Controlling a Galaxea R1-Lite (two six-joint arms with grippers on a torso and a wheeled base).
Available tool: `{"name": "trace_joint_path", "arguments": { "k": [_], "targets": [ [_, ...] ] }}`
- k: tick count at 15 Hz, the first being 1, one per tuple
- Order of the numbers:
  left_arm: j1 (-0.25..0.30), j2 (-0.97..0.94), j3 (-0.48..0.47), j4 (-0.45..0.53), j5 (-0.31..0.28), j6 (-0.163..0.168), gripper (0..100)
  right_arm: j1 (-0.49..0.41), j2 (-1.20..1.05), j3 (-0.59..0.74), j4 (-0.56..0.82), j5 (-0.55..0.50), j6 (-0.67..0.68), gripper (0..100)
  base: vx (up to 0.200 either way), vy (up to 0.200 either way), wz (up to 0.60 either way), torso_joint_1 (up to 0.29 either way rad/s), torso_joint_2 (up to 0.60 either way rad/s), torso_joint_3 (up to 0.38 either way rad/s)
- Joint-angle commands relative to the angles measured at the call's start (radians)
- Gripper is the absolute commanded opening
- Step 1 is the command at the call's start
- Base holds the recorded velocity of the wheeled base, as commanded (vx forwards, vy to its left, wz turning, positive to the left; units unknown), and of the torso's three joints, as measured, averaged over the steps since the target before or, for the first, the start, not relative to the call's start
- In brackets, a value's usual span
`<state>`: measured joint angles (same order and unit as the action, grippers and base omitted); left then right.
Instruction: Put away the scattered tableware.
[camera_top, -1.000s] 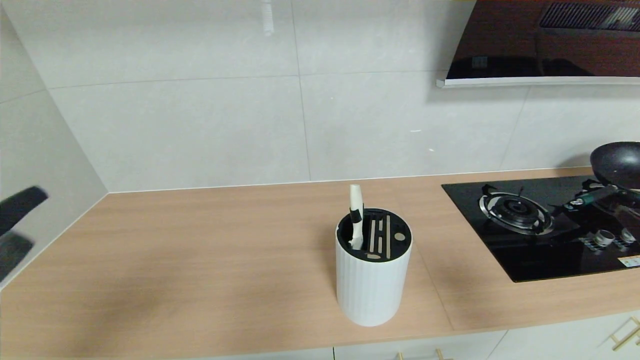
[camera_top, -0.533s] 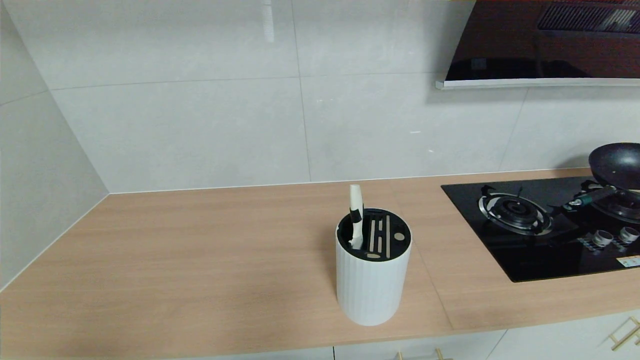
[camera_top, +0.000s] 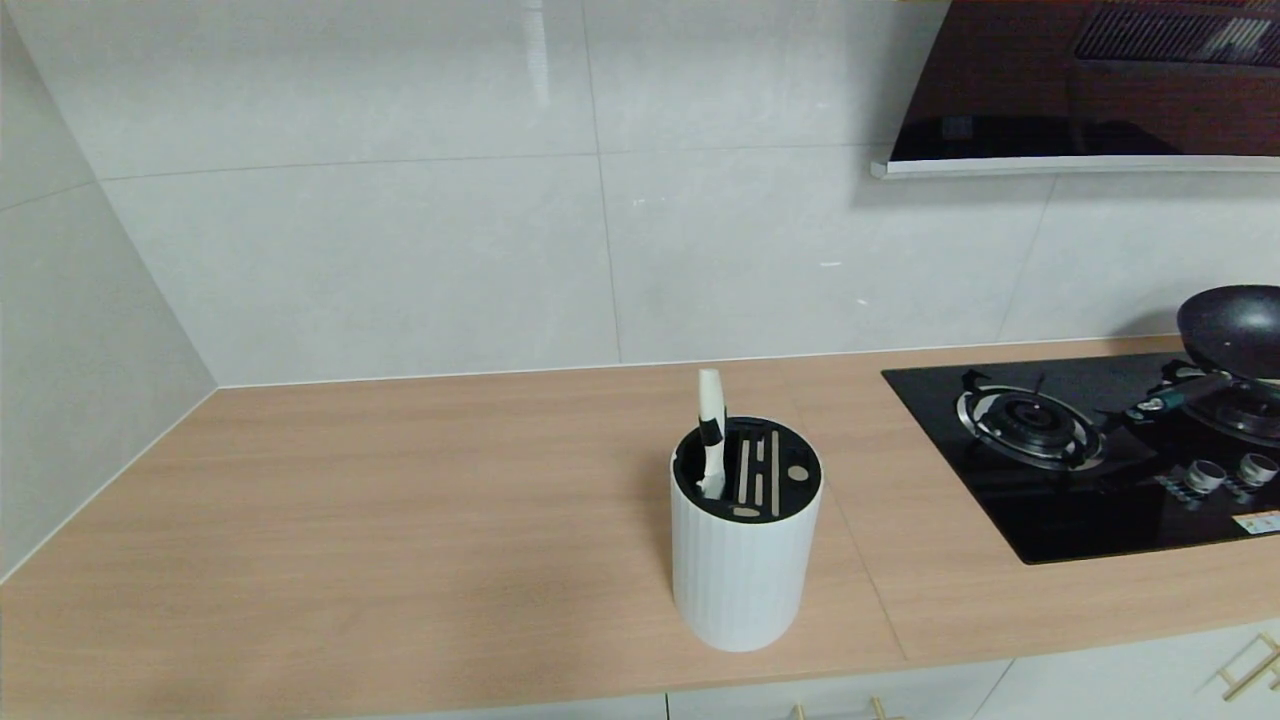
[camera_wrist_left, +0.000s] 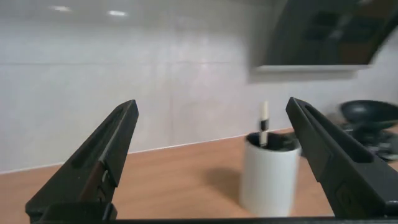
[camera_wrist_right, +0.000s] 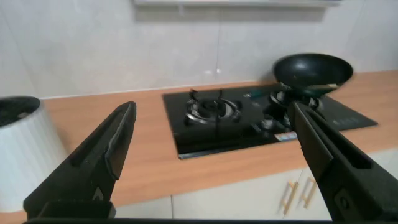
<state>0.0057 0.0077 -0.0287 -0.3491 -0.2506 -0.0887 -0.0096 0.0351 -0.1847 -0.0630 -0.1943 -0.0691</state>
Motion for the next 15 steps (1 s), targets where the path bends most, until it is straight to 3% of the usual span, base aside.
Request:
{"name": "trace_joint_path", "arguments": {
  "k": [1, 2, 3, 6, 8, 10, 15],
  "targets": [
    [0.003, -0.008, 0.027, 0.157, 0.103, 0.096, 100, 0.003, -0.035, 0.128, -0.052, 0.006, 0.003, 100, 0.000, 0.000, 0.00, 0.000, 0.00, 0.000],
    [0.003, -0.008, 0.029, 0.266, 0.177, 0.145, 100, 0.003, -0.035, 0.179, -0.107, 0.006, 0.003, 100, 0.000, 0.000, 0.00, 0.000, 0.00, 0.000],
    [0.003, -0.006, 0.029, 0.355, 0.228, 0.172, 100, 0.003, -0.035, 0.183, -0.098, 0.012, 0.022, 100, 0.000, 0.000, 0.00, 0.000, 0.00, 0.000],
    [0.002, -0.008, 0.029, 0.351, 0.225, 0.158, 100, 0.003, -0.035, 0.185, -0.003, 0.027, 0.048, 100, 0.000, 0.000, 0.00, 0.000, 0.00, 0.000],
    [0.002, -0.008, 0.029, 0.349, 0.225, 0.101, 100, 0.003, -0.035, 0.183, 0.020, 0.030, 0.084, 100, 0.000, 0.000, 0.00, 0.000, 0.00, 0.000],
    [0.002, -0.008, 0.029, 0.349, 0.225, 0.099, 100, 0.005, -0.034, 0.182, 0.080, 0.150, 0.092, 100, 0.000, 0.000, 0.00, 0.000, 0.00, 0.000],
    [0.002, -0.008, 0.029, 0.349, 0.225, 0.099, 100, 0.005, -0.034, 0.182, 0.072, 0.193, 0.057, 100, 0.000, 0.000, 0.00, 0.000, 0.00, 0.000]
  ]
}}
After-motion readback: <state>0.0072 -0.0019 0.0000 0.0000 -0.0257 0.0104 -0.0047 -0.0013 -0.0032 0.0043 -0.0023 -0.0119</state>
